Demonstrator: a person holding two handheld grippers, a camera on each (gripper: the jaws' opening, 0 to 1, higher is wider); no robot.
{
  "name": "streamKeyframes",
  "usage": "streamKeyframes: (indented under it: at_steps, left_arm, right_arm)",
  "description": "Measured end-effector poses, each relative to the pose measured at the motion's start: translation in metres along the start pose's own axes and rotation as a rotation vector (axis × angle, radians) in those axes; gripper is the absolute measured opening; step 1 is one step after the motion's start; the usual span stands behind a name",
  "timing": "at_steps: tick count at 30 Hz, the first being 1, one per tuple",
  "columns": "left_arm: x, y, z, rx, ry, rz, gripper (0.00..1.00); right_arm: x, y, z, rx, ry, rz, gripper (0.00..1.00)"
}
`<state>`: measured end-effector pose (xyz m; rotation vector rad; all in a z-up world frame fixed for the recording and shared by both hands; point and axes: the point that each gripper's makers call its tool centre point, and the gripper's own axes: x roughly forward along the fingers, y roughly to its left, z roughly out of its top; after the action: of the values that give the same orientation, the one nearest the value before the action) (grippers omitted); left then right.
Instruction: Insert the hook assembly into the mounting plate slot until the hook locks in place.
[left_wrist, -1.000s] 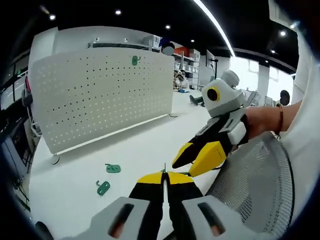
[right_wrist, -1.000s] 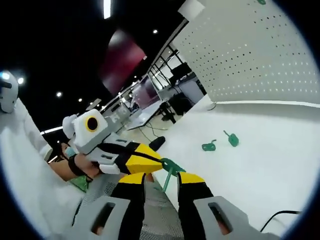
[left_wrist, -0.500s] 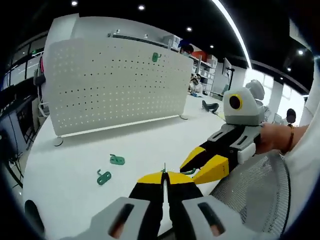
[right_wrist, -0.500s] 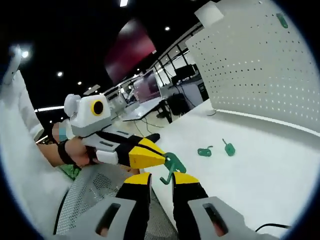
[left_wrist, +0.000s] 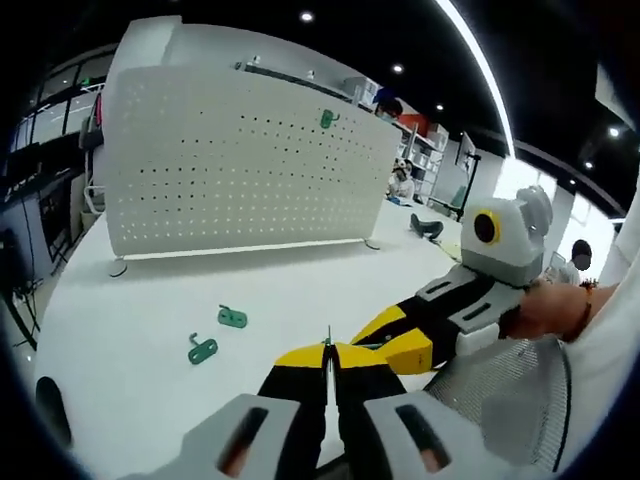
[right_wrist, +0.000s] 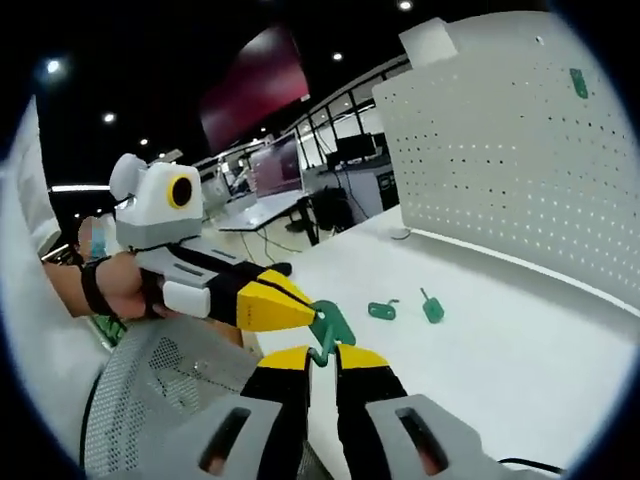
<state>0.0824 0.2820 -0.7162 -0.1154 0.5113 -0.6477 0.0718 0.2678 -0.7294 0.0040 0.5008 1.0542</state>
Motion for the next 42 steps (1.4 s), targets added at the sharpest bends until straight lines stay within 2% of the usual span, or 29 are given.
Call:
streamKeyframes:
  at_steps: [5, 10, 15, 24, 28, 32, 38, 40, 42]
  left_arm:
    - [0.002, 0.000, -0.006, -0.038, 0.023, 0.016, 0.02]
    - [0.001, 0.002, -0.003, -0.050, 0.009, 0.032, 0.02]
    - [0.000, 0.004, -0.002, -0.057, -0.005, 0.042, 0.02]
    - [0.003, -0.002, -0.002, -0.066, 0.004, 0.017, 0.02]
    - [0.004, -0.003, 0.001, -0.040, 0.003, 0.021, 0.02]
    - [0.004, -0.004, 0.006, -0.040, -0.019, 0.006, 0.02]
    - [0.003, -0.005, 0.011, 0.004, -0.053, 0.001, 0.03]
    - [0.002, -0.006, 0.016, 0.025, -0.085, 0.000, 0.07]
    - [0.002, -0.005, 0.017, 0.024, -0.088, 0.001, 0.12]
  right_arm:
    - [0.005, -0.002, 0.007, 0.007, -0.039, -0.047, 0.05]
    - [0.006, -0.004, 0.007, -0.023, -0.011, -0.063, 0.04]
    - [0.007, -0.005, -0.001, -0.042, 0.025, -0.078, 0.04]
    - [0.007, -0.007, 0.001, -0.048, 0.023, -0.100, 0.02]
    - [0.007, -0.007, 0.000, -0.053, 0.043, -0.101, 0.01]
    - [0.005, -0.008, 0.005, -0.071, 0.036, -0.120, 0.01]
    - [0.002, -0.014, 0.010, -0.074, 0.024, -0.151, 0.01]
    - [0.000, -0.017, 0.014, -0.071, 0.015, -0.157, 0.01]
    - [-0.001, -0.020, 0.016, -0.066, 0.009, -0.169, 0.01]
